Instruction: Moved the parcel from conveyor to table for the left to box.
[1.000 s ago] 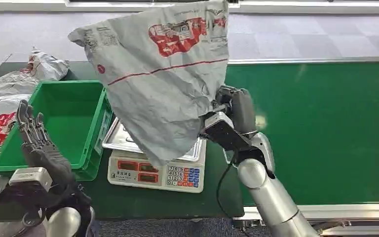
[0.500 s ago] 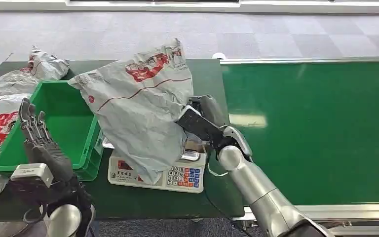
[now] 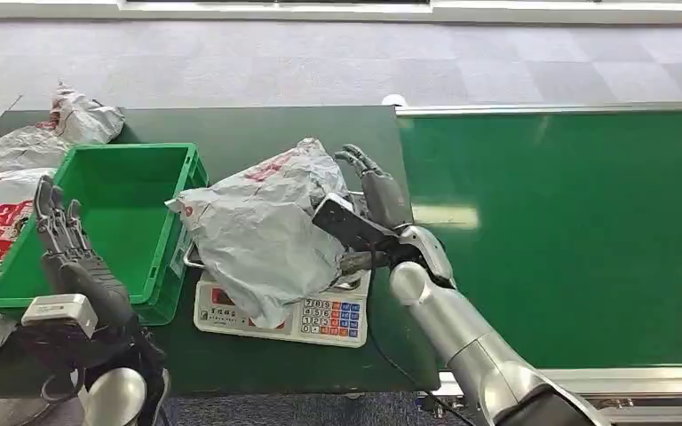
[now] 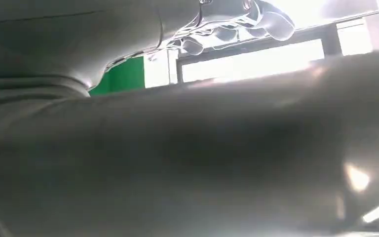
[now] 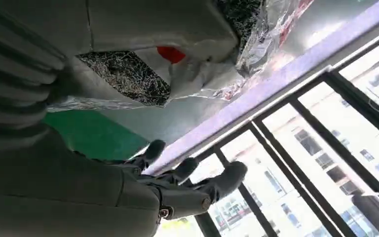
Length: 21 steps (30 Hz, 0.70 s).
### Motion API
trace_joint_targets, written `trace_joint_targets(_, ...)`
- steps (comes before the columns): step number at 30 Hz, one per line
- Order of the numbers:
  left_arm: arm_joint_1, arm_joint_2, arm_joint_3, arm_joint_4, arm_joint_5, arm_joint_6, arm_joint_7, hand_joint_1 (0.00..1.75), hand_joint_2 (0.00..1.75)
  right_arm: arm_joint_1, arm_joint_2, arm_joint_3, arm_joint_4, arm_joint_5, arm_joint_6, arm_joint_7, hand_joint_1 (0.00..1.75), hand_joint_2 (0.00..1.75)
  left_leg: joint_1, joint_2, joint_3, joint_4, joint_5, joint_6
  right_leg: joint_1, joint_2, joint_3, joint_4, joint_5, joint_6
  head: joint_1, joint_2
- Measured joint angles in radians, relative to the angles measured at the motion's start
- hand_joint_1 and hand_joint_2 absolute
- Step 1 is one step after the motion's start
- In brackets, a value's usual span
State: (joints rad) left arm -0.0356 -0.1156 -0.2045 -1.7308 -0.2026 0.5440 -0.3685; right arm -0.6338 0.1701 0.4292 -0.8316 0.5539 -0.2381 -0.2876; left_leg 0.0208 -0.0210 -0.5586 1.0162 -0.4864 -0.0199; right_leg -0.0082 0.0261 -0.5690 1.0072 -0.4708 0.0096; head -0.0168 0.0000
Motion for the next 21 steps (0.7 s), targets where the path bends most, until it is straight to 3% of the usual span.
trace_joint_targets(5, 0.01, 0.0, 0.001, -0.012, -0.015, 0.013, -0.011, 0.0, 0.0, 0.025, -0.005, 0.0, -0.087, 0.072, -0.064, 0.004, 0.0, 0.0, 0.0, 0.0, 0.0, 0.0, 0.0, 0.0, 0.0, 0.0, 0.0, 0.0, 0.0, 0.0, 0.0, 0.0)
trace_joint_targets(9, 0.019, 0.0, 0.005, -0.016, -0.068, 0.013, 0.026, 0.0, 0.0, 0.09, -0.018, 0.0, -0.273, 0.149, -0.124, 0.024, 0.0, 0.0, 0.0, 0.0, 0.0, 0.0, 0.0, 0.0, 0.0, 0.0, -0.001, 0.0, 0.0, 0.0, -0.001, 0.0)
trace_joint_targets(14, 0.021, 0.0, 0.006, -0.014, -0.143, -0.002, 0.054, 0.0, 0.0, 0.208, -0.05, 0.0, -0.547, 0.208, -0.191, 0.031, 0.0, 0.0, 0.0, 0.0, -0.001, 0.0, 0.0, 0.0, 0.0, 0.0, -0.002, 0.0, 0.0, 0.0, 0.0, 0.0)
trace_joint_targets(20, 0.0, 0.023, 0.007, -0.002, -0.392, -0.15, 0.172, 0.0, 0.0, 0.423, -0.114, -0.015, -0.894, 0.294, -0.355, -0.007, 0.0, 0.0, 0.0, -0.003, -0.003, 0.0, -0.001, 0.0, 0.0, -0.003, -0.003, -0.001, -0.001, 0.0, 0.0, 0.0)
trace_joint_targets(21, -0.011, 0.031, 0.007, 0.004, -0.443, -0.177, 0.189, 0.0, 0.0, 0.45, -0.125, -0.017, -0.936, 0.294, -0.366, -0.013, 0.0, 1.75, 0.0, -0.003, -0.003, 0.0, 0.0, 0.0, 0.0, -0.003, -0.003, -0.001, -0.001, 0.0, 0.0, 0.0)
